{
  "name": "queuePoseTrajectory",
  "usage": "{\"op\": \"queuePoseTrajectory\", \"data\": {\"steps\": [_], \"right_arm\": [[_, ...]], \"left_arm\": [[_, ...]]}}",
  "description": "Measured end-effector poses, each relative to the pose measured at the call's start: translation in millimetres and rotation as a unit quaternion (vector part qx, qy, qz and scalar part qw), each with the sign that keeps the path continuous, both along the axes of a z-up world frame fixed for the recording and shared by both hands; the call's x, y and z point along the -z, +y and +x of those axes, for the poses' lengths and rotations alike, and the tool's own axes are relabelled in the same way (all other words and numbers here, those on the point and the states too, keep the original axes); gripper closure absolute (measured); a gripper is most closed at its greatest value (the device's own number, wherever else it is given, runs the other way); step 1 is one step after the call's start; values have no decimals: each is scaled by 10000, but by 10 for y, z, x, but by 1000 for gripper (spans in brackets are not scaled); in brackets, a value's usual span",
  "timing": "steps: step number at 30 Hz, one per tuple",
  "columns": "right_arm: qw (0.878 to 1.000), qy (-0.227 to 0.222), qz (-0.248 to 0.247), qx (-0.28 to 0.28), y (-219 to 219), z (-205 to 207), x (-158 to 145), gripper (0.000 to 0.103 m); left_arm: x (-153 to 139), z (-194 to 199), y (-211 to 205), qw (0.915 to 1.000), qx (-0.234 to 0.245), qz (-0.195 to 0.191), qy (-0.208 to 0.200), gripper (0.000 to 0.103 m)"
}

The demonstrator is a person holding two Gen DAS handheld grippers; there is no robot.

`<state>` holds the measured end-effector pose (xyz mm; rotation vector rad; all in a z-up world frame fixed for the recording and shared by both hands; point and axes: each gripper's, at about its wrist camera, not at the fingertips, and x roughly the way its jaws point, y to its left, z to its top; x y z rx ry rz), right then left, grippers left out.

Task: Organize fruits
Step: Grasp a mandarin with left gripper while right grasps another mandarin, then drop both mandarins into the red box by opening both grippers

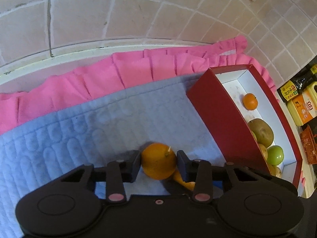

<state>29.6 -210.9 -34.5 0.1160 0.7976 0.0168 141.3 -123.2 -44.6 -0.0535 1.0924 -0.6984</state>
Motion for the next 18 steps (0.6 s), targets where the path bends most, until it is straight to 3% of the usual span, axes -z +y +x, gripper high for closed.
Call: {"op": "queuePoseTrajectory", "data": {"steps": [8, 13, 18], "right_arm": [[9997, -152, 133, 115, -125, -79, -133, 63], [9990, -320, 229, 234, -283, -175, -281, 63], [9964, -584, 343, 513, -550, -326, -473, 63]], "left_arm": [[-167, 3, 67, 9989, -305, -202, -286, 58], [-432, -19, 74, 9929, -575, -187, -1021, 58], [-706, -34, -18, 9846, -700, -528, -1513, 58]]}}
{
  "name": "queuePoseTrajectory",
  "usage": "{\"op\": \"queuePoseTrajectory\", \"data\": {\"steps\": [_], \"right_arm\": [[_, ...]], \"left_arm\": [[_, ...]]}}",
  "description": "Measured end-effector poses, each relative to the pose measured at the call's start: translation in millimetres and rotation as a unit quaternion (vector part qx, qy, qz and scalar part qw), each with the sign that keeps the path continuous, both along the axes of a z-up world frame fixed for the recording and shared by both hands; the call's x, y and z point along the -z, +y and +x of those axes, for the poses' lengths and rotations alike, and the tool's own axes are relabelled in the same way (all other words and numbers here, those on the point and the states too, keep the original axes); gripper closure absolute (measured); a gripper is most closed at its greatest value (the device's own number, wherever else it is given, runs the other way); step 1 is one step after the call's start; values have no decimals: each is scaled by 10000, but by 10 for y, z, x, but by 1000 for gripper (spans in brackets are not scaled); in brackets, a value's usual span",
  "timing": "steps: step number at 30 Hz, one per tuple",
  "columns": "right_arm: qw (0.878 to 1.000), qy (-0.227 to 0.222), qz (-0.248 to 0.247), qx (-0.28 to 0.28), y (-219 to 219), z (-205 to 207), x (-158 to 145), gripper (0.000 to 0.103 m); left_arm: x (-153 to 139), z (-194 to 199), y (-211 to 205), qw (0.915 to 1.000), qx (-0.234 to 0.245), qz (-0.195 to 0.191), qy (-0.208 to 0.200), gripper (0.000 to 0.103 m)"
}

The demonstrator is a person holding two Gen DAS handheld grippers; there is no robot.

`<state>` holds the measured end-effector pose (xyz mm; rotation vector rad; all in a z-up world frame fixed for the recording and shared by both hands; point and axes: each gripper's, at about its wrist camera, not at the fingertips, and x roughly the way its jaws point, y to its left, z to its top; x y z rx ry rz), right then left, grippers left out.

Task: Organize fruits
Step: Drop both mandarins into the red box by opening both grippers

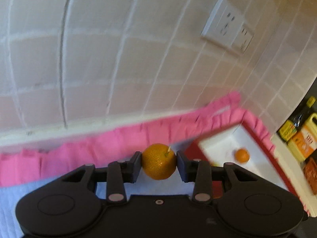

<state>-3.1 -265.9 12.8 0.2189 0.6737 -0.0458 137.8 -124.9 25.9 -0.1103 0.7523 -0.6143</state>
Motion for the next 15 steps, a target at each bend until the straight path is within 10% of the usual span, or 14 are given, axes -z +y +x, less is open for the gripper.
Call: {"op": "queuePoseTrajectory", "data": {"steps": [7, 15], "right_arm": [[9990, -303, 128, 297, -408, -165, -213, 63], [9936, -514, 368, 931, -997, -277, -274, 63]], "left_arm": [[-249, -113, -478, 9971, 204, 69, -730, 58], [-187, -179, -1019, 9952, 747, 22, -626, 57]]}}
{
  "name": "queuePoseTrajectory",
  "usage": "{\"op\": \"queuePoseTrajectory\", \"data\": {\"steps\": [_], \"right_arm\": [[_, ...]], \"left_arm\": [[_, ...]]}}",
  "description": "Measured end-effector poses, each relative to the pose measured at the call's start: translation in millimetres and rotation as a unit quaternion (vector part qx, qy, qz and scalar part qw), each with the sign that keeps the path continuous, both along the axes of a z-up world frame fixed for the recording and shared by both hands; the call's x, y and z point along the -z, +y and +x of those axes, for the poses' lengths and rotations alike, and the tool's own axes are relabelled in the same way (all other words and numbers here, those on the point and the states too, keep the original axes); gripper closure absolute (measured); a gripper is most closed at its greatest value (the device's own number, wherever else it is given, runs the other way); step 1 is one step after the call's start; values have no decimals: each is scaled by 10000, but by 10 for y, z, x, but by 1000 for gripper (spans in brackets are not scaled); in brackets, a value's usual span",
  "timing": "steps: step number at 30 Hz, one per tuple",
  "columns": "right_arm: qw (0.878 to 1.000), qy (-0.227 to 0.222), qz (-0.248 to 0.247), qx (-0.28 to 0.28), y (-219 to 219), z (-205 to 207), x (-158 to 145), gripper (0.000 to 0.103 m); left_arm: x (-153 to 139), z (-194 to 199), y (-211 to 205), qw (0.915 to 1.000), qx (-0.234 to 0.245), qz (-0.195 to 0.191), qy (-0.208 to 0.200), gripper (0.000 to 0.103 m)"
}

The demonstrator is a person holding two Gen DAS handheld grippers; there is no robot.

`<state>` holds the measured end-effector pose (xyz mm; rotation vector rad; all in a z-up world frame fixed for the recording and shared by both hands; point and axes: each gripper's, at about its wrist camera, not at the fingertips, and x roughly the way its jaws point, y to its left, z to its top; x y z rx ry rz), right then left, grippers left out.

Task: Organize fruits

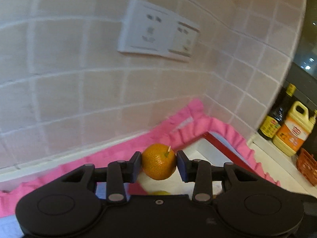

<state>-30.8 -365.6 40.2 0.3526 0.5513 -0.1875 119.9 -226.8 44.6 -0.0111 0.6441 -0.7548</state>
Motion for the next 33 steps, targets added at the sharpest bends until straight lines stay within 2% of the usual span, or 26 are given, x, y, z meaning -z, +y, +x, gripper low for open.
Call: {"op": "queuePoseTrajectory", "data": {"steps": [8, 15, 16, 17, 18, 19, 20, 23, 25, 30, 33], "right_arm": [[9960, 362, 265, 769, -571, -31, 220, 63], [9909, 628, 456, 1097, -761, -54, 401, 63], [9905, 611, 509, 1119, -781, -67, 407, 61], [9900, 595, 542, 1155, -789, -84, 408, 59], [9898, 574, 568, 1177, -801, -90, 403, 52], [9898, 540, 582, 1185, -810, -97, 385, 31], [9898, 500, 551, 1212, -806, -114, 356, 16], [9900, 349, 331, 1324, -761, -236, 177, 12], [9902, 420, 260, 1309, -744, -275, 60, 6], [9887, 986, 450, 1035, -627, -420, -185, 5], [9868, 1341, 341, 839, -438, -552, -245, 5]], "left_arm": [[267, -64, -467, 9977, 468, 332, 357, 57], [454, -106, -627, 9933, 606, 630, 751, 57], [456, -110, -650, 9928, 596, 667, 796, 52], [447, -114, -664, 9923, 596, 707, 820, 34], [425, -123, -672, 9925, 567, 740, 788, 23], [384, -141, -676, 9933, 502, 786, 681, 21], [339, -166, -673, 9936, 455, 869, 556, 21], [198, -221, -656, 9918, 346, 1158, 404, 21], [98, -257, -614, 9906, 255, 1288, 388, 21], [-100, -482, -426, 9869, 66, 1578, 322, 21], [-132, -699, -311, 9825, 1, 1833, 334, 21]]}}
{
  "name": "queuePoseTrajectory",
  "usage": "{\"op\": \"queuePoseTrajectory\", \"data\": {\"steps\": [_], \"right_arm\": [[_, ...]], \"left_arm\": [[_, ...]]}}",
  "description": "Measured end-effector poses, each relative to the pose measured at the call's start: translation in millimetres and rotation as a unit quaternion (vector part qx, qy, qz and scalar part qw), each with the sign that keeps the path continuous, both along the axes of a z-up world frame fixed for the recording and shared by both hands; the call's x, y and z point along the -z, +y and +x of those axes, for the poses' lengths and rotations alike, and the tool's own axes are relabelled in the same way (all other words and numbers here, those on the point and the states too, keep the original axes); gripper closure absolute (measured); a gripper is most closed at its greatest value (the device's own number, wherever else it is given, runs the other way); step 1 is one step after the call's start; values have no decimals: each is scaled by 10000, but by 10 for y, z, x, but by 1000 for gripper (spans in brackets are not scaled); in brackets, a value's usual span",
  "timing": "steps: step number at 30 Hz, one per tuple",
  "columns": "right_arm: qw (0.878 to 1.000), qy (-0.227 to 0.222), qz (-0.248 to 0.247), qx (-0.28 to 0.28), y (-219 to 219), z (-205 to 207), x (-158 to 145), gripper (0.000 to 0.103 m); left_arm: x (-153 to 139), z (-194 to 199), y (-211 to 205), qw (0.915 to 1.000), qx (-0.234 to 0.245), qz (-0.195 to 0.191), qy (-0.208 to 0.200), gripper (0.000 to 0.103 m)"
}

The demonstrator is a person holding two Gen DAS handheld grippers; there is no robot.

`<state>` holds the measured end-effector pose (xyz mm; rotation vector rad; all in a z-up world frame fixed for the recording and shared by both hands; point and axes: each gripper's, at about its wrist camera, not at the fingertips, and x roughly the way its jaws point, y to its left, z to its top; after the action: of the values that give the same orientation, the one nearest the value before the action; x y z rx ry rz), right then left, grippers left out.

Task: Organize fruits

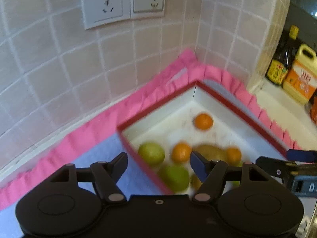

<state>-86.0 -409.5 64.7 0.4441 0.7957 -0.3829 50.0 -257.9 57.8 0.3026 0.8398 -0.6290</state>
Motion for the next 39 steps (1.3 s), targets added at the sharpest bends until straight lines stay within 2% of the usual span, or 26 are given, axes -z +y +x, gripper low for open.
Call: {"op": "queuePoseTrajectory", "data": {"steps": [5, 12, 16, 18, 39], "right_arm": [[9984, 432, -201, -293, 377, -273, 46, 5], [9964, 788, 0, -324, 621, -564, 337, 5], [9933, 1110, 133, -282, 673, -610, 466, 4], [9933, 1104, 264, -222, 671, -652, 479, 4], [9950, 925, 220, -311, 789, -747, 328, 4]], "left_arm": [[64, -381, 204, 9996, -171, 190, 79, 21], [222, -911, 322, 9986, -376, 379, 27, 20], [285, -1058, 356, 9984, -466, 311, 110, 20], [291, -1103, 363, 9983, -472, 308, 120, 21], [238, -1191, 436, 9983, -535, 212, 9, 21]]}}
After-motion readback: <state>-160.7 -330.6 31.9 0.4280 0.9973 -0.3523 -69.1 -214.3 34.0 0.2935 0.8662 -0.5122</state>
